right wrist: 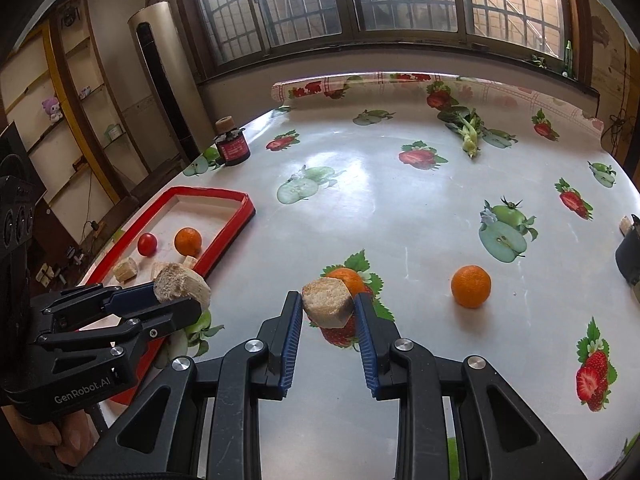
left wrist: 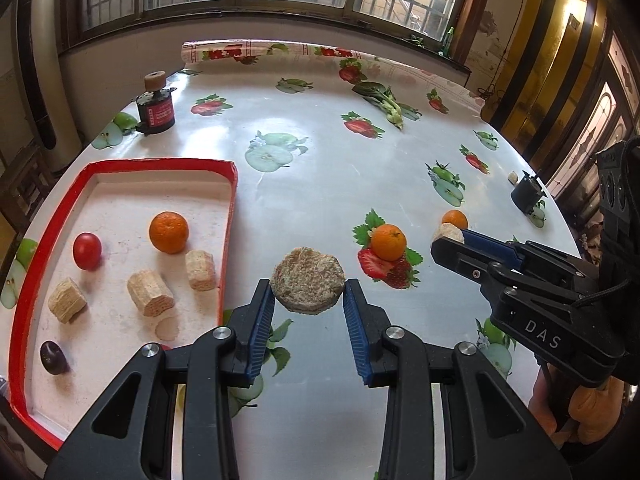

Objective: Organize fruits
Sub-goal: 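Carry the disc and cork with both tools over the tray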

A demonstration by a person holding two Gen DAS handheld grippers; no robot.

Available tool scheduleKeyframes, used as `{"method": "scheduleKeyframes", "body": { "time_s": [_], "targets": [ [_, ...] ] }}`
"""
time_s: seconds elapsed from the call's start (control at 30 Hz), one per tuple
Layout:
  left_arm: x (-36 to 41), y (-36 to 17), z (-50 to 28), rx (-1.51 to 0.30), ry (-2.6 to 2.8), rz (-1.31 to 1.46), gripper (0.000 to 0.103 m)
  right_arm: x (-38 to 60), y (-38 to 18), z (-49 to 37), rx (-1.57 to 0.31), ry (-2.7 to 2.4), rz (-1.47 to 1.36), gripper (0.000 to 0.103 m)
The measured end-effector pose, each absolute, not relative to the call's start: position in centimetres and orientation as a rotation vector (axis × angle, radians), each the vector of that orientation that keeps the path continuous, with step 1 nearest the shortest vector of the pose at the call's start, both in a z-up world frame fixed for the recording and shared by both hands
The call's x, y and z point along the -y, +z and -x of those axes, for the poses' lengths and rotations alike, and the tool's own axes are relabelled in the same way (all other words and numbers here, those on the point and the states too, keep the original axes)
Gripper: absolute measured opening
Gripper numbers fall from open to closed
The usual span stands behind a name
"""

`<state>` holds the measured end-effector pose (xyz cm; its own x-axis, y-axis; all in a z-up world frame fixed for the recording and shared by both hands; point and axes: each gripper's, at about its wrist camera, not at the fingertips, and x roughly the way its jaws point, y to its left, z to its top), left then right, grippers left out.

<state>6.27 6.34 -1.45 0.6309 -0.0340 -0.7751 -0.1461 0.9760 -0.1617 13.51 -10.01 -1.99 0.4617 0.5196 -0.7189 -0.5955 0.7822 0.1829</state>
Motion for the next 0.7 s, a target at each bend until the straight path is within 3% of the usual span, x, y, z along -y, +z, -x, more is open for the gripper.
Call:
{"method": "scheduleKeyframes", "body": {
  "time_s": [0.7],
  "targets": [
    [-14.1, -1.5, -4.8, -0.888, 0.2, 0.256, 0.033, 2.1, -1.8, -13.0, -0.859, 0.787, 0.16, 0.028]
  ]
}}
